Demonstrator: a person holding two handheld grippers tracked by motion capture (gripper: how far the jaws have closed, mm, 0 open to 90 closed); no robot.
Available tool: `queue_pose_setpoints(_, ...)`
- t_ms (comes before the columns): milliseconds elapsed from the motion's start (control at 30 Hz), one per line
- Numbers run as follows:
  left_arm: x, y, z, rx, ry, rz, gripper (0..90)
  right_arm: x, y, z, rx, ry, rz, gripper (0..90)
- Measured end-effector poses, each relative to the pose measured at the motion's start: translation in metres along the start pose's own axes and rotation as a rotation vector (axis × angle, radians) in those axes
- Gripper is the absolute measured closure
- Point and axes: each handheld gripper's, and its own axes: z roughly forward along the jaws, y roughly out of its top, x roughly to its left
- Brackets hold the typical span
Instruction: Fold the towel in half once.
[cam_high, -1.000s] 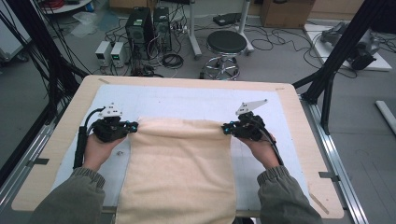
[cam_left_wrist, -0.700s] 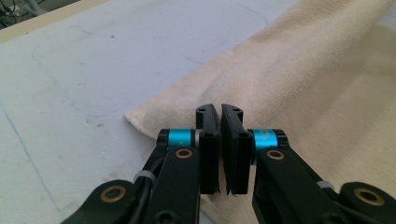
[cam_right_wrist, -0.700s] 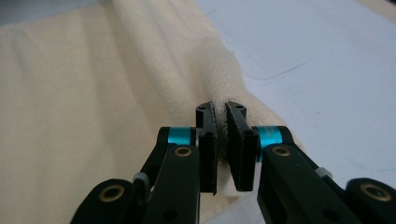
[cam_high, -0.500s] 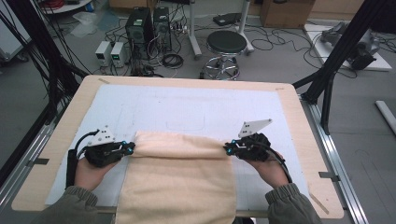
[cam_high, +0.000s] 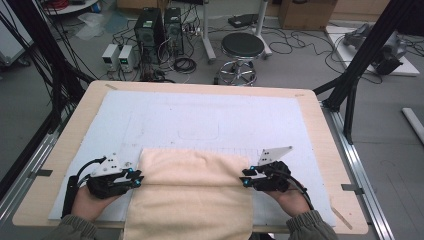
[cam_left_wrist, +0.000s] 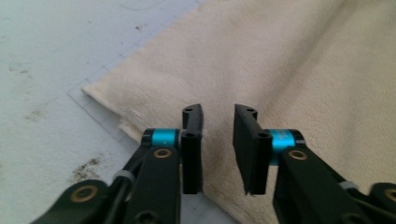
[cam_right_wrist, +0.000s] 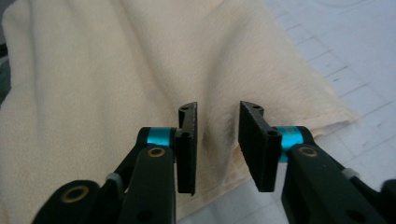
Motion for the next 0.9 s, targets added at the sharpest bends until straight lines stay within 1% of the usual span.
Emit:
queue_pose_setpoints(33,0.002,0.002,-0.001,-0.015,0.003,-0.012,68.0,0.000,0.001,-0.002,-0.009,-0.006,0.002,63.6)
queue_pose_setpoints(100,0.007,0.007,-0.003,-0.028,0.012,-0.013,64.2,-0.003,0.005,-0.007,-0.036,-0.018,0.014,60.6)
queue_pose_setpoints(167,0.012,0.013,-0.002,-0.046,0.020,-0.028,61.5,-0.007,0.010,-0.008,-0.048,-0.033,0.017,58.3)
queue_pose_setpoints(200,0.014,0.016,0.000,-0.055,0.019,-0.041,59.9,-0.009,0.012,-0.007,-0.051,-0.048,0.011,57.5)
queue_pose_setpoints(233,0.018,0.019,0.004,-0.062,0.020,-0.052,58.3,-0.011,0.014,-0.005,-0.048,-0.054,0.016,56.9)
queue_pose_setpoints(300,0.023,0.023,0.012,-0.061,0.029,-0.060,54.8,-0.018,0.017,0.001,-0.037,-0.074,0.012,55.5)
queue_pose_setpoints(333,0.026,0.025,0.017,-0.064,0.027,-0.069,54.2,-0.021,0.018,0.005,-0.034,-0.079,0.022,54.8)
queue_pose_setpoints(433,0.034,0.026,0.033,-0.045,0.035,-0.097,55.2,-0.034,0.017,0.019,-0.004,-0.098,0.033,53.5)
queue_pose_setpoints(467,0.037,0.026,0.037,-0.030,0.042,-0.103,55.2,-0.038,0.017,0.023,0.007,-0.100,0.050,53.4)
queue_pose_setpoints(567,0.045,0.023,0.050,0.023,0.064,-0.116,54.3,-0.049,0.014,0.034,0.023,-0.086,0.089,53.3)
queue_pose_setpoints(600,0.047,0.021,0.053,0.044,0.069,-0.114,54.2,-0.051,0.013,0.037,0.035,-0.080,0.097,53.4)
queue_pose_setpoints(633,0.049,0.020,0.055,0.057,0.068,-0.114,54.2,-0.053,0.012,0.040,0.051,-0.064,0.099,54.1)
queue_pose_setpoints(667,0.050,0.019,0.056,0.057,0.067,-0.124,54.2,-0.054,0.011,0.043,0.055,-0.053,0.103,55.2)
queue_pose_setpoints(733,0.050,0.017,0.059,0.069,0.057,-0.127,54.4,-0.056,0.010,0.044,0.045,-0.026,0.119,61.2)
queue_pose_setpoints(800,0.048,0.016,0.061,0.077,0.042,-0.126,58.1,-0.056,0.011,0.044,0.045,-0.018,0.107,66.0)
queue_pose_setpoints(900,0.046,0.017,0.061,0.078,0.030,-0.110,67.4,-0.054,0.012,0.044,0.048,-0.015,0.107,70.0)
